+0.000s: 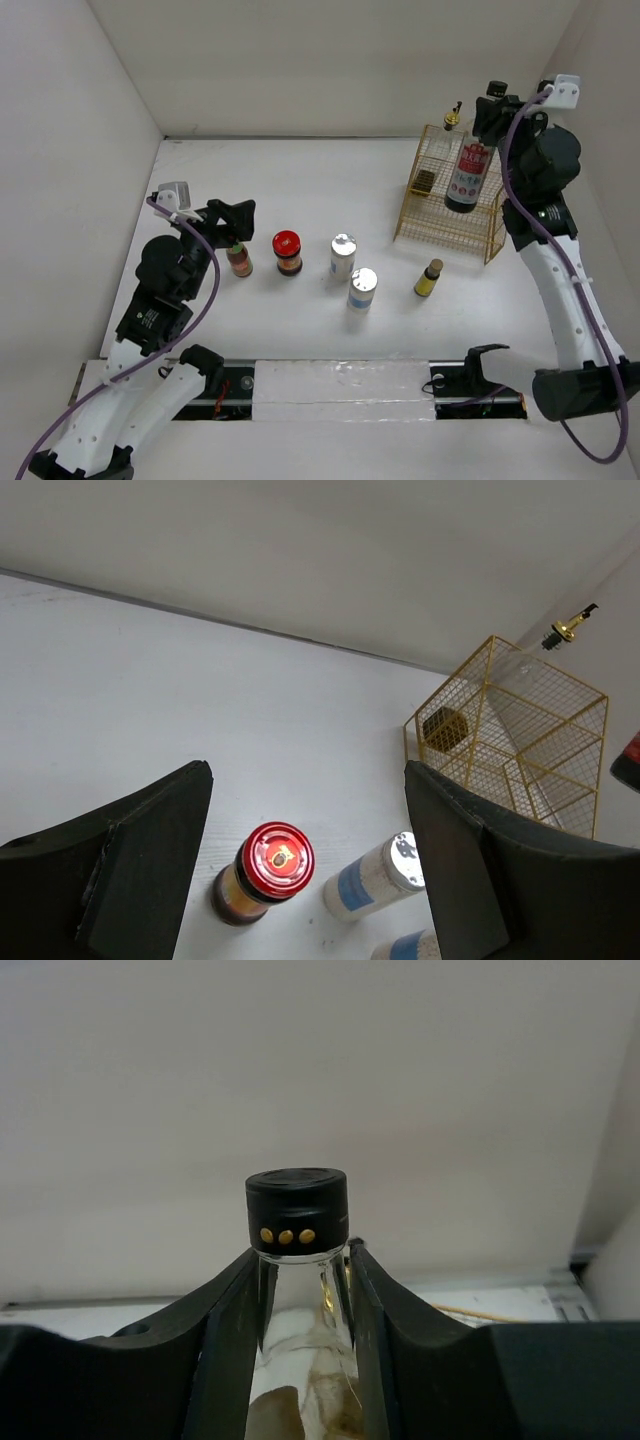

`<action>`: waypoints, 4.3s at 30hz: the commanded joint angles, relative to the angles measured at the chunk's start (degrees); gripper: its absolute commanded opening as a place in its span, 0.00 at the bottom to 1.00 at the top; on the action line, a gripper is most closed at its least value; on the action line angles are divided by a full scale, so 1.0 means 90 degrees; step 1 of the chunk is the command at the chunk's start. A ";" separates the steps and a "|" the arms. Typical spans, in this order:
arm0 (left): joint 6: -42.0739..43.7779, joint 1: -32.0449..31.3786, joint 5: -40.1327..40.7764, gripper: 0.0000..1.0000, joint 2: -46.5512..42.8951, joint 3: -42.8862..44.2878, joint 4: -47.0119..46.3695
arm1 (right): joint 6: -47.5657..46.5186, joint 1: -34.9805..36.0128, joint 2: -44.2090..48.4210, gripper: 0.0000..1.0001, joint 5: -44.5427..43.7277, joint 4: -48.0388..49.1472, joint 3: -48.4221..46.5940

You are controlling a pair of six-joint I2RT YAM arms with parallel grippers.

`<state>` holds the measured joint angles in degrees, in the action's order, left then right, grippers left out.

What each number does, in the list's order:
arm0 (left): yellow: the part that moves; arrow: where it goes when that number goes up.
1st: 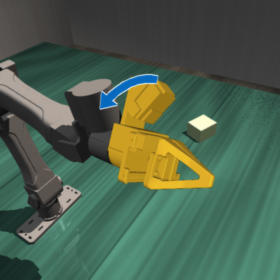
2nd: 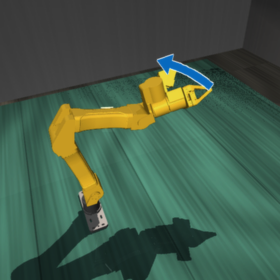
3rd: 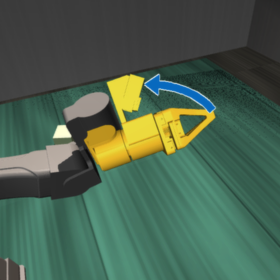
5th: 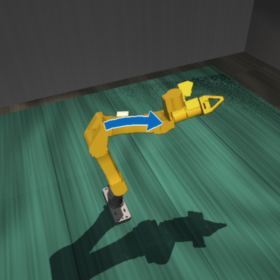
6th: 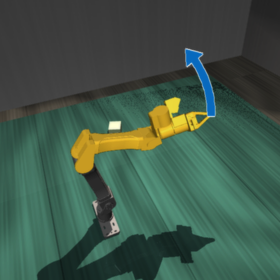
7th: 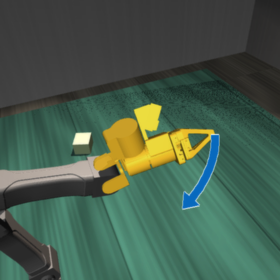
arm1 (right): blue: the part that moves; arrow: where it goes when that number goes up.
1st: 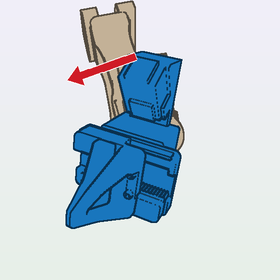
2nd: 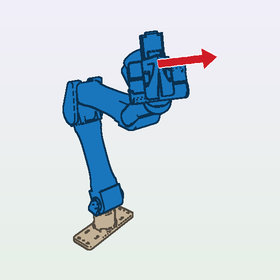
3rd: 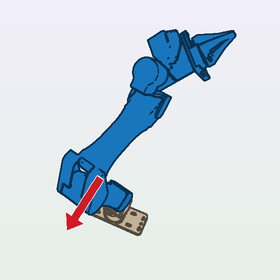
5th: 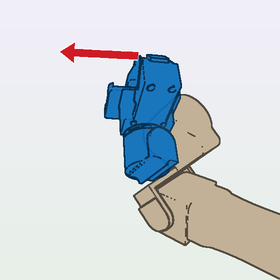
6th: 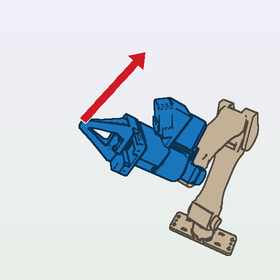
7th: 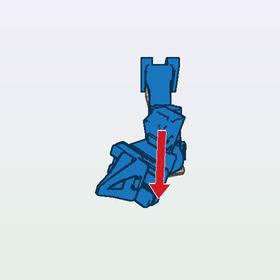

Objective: Organize the condiment bottles

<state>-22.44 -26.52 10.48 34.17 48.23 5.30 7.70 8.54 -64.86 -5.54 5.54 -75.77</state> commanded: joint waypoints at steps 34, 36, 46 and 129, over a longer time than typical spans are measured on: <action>-0.0027 -0.0002 -0.0129 0.74 0.0002 -0.0027 -0.0374 | -0.0271 -0.1778 -0.2578 0.07 0.0284 0.0058 -0.2159; -0.0027 -0.0002 -0.0129 0.74 0.0002 -0.0027 -0.0374 | -0.0270 -0.1778 -0.2578 0.07 0.0284 0.0116 -0.2012; -0.0027 -0.0002 -0.0129 0.74 0.0002 -0.0027 -0.0374 | -0.0075 -0.1720 -0.2403 0.07 0.0410 0.0449 -0.1454; -0.1159 -0.0002 0.2596 0.74 -0.1258 -0.0095 0.0183 | -0.0632 0.5282 -0.6708 0.76 0.3536 -0.0274 -0.3622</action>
<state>-32.49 -26.52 34.11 23.05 47.57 8.62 1.10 55.02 -124.57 24.01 1.15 -103.57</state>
